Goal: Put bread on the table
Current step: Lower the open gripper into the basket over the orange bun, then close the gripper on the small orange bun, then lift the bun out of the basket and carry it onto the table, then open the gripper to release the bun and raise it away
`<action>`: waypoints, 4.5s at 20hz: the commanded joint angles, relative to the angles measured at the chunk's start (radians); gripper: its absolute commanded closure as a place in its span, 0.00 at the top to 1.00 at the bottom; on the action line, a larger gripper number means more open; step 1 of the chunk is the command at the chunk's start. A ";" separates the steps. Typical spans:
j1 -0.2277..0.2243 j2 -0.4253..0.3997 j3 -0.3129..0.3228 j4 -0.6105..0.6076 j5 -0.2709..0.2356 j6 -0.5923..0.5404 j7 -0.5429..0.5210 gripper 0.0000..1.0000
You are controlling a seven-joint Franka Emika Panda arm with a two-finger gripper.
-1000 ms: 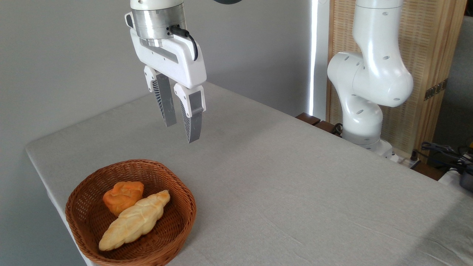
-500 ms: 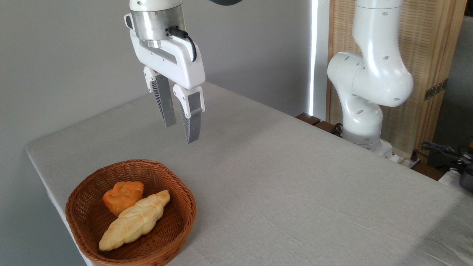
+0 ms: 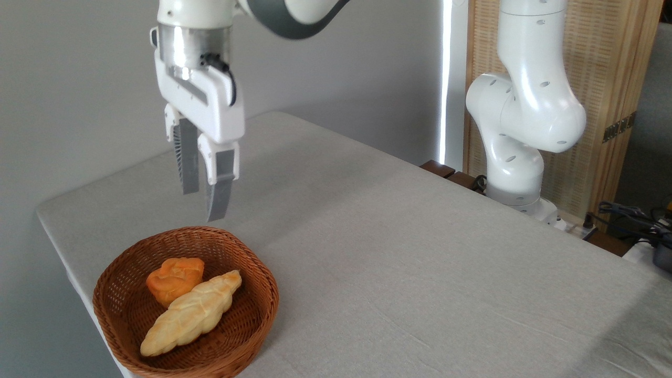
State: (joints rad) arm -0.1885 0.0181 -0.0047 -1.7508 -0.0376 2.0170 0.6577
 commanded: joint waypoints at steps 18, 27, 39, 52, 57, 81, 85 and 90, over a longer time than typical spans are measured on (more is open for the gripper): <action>-0.078 0.247 -0.006 -0.027 0.113 0.295 0.036 1.00; -0.101 0.280 -0.006 -0.027 0.130 0.333 0.030 0.96; -0.103 0.276 -0.004 -0.027 0.147 0.333 0.043 0.38; -0.088 0.106 0.011 -0.027 0.067 0.140 -0.049 0.43; -0.074 0.020 0.017 -0.045 -0.008 0.007 -0.109 0.45; -0.152 -0.112 0.000 -0.305 -0.050 -0.047 -0.113 1.00; -0.138 -0.118 0.046 -0.214 -0.047 -0.060 -0.109 1.00; -0.135 -0.122 0.137 -0.136 -0.045 -0.076 -0.075 1.00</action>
State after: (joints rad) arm -0.3216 -0.1000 0.0866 -1.9273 -0.0858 1.9658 0.5572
